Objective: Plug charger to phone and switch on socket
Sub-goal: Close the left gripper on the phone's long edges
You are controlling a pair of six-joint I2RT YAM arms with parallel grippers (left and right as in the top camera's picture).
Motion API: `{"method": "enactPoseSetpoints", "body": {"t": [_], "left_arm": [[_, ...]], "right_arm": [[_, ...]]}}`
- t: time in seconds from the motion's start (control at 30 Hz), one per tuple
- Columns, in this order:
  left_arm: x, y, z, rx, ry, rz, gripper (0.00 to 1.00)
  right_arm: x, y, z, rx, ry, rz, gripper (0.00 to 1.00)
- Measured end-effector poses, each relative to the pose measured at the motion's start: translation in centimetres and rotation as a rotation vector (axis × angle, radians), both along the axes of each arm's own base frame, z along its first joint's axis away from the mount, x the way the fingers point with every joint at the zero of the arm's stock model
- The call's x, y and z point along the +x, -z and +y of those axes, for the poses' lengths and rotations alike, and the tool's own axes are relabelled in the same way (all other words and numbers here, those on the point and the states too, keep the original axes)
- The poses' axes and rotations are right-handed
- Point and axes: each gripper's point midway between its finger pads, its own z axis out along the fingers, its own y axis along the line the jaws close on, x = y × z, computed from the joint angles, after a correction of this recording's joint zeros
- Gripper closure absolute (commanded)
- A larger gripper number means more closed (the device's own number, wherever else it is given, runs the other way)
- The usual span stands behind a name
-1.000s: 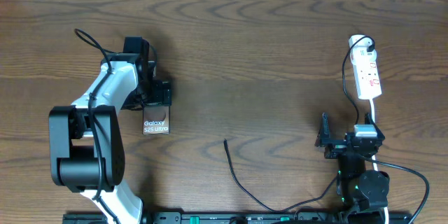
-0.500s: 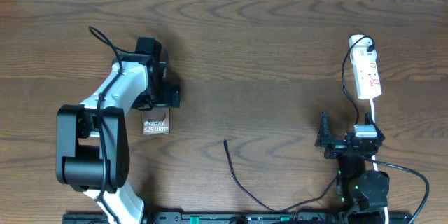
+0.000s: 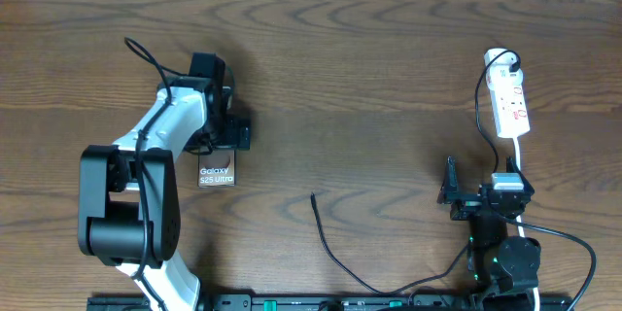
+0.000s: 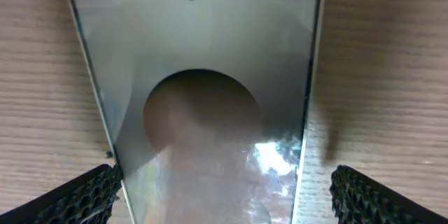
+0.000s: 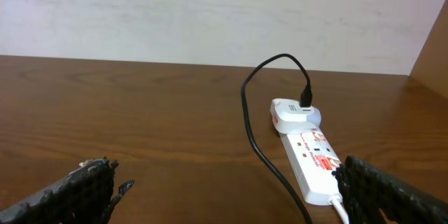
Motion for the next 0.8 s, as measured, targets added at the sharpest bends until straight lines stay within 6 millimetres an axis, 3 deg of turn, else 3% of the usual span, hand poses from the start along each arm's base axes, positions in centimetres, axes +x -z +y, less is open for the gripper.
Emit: {"method": "enactPoseSetpoints", "body": {"t": [0.13, 0.8], "left_arm": [[-0.91, 0.83, 0.07, 0.001, -0.002, 0.019, 0.02], [-0.85, 0.83, 0.05, -0.002, -0.049, 0.017, 0.02]], "right_arm": [[0.0, 0.0, 0.0, 0.0, 0.0, 0.0, 0.01], [0.0, 0.0, 0.0, 0.0, 0.0, 0.0, 0.01]]}}
